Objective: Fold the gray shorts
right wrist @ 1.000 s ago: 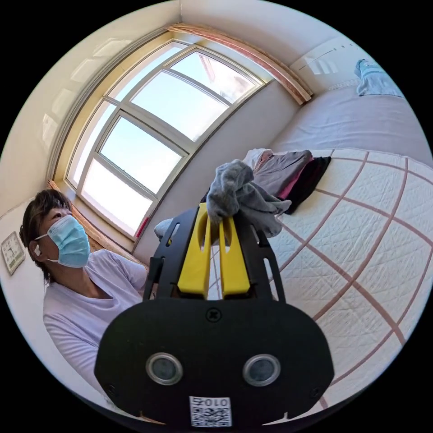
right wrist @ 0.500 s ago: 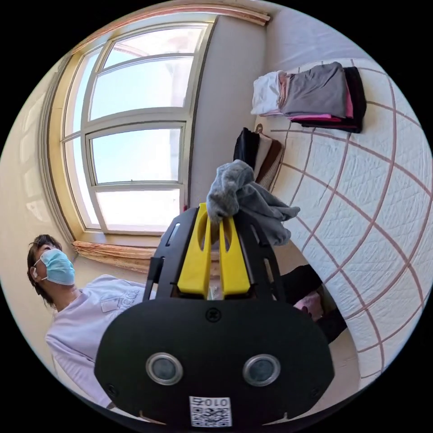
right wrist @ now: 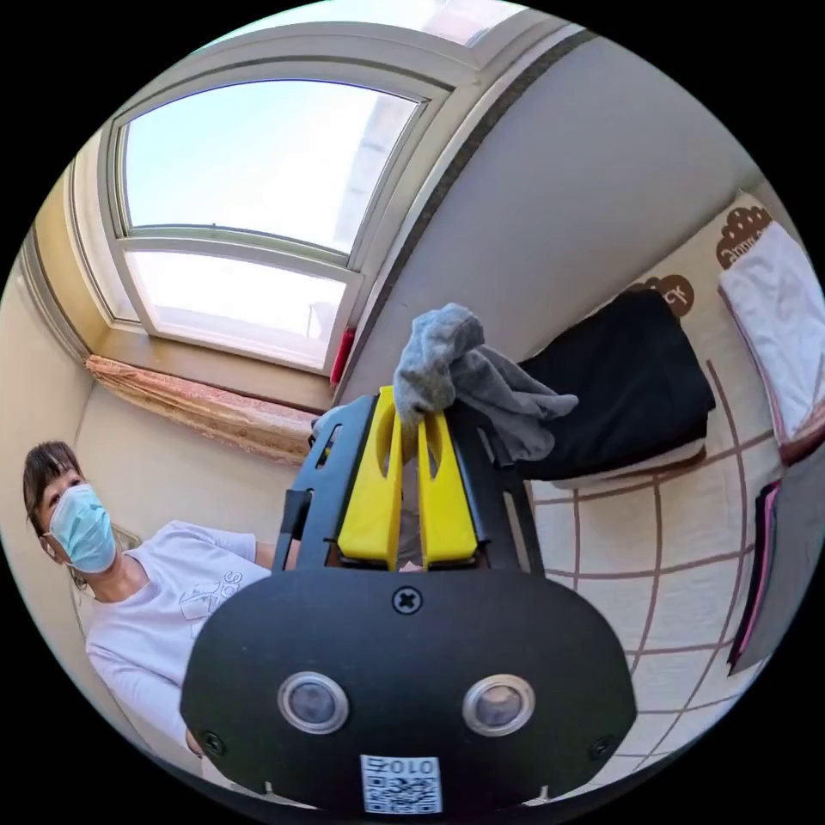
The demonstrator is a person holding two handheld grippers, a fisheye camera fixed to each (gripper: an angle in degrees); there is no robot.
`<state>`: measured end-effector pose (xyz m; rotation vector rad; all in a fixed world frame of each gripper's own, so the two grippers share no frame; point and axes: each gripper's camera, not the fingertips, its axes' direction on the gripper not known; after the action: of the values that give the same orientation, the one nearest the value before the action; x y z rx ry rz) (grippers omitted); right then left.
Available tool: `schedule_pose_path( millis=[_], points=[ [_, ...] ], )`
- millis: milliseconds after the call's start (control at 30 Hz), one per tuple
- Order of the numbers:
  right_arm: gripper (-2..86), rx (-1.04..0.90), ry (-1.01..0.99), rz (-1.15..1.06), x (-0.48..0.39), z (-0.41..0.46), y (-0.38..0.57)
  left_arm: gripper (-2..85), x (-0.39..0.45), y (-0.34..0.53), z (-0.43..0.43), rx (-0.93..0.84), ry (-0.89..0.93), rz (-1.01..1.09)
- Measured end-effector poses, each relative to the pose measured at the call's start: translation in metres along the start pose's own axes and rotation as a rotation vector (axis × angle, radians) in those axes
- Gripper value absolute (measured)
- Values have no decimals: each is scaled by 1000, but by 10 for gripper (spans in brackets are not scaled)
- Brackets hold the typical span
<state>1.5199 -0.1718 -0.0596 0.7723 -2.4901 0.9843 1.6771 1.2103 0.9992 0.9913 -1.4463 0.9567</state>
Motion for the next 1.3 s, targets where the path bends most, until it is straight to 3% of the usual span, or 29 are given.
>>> schedule_pose_path(
  millis=[100,233,300,367,433,500,600,767,900,1100,1200,1300],
  points=[
    [45,5,32,-158,-15,-1,-74,28,-15,-60,6,-18,-3,100],
    [45,40,43,-214,23,2,-118,23,-78,-87,29,-62,-16,28],
    [45,30,72,-120,63,10,-122,21,-115,-79,43,-91,-27,-43],
    [46,14,131,126,129,24,-111,20,-158,-61,62,-135,-48,-160],
    [46,-3,109,319,168,33,-97,19,-207,-27,82,-202,-135,-339],
    [48,49,42,367,177,32,-88,18,-223,-8,87,-188,-146,-391],
    [52,151,-33,400,165,18,-90,17,-213,-3,90,-170,-192,-367],
    [48,90,59,430,135,16,-119,16,-181,-17,106,-223,-348,-265],
    [41,40,114,445,126,22,-119,15,-199,-10,116,-240,-310,-370],
    [31,143,99,387,91,11,-80,10,-182,-13,125,-261,-329,-383],
    [26,258,33,348,70,-5,-42,3,-155,-16,123,-336,-426,-340],
    [26,345,101,345,45,-17,9,0,-108,-22,120,-368,-618,-203]
  ],
)
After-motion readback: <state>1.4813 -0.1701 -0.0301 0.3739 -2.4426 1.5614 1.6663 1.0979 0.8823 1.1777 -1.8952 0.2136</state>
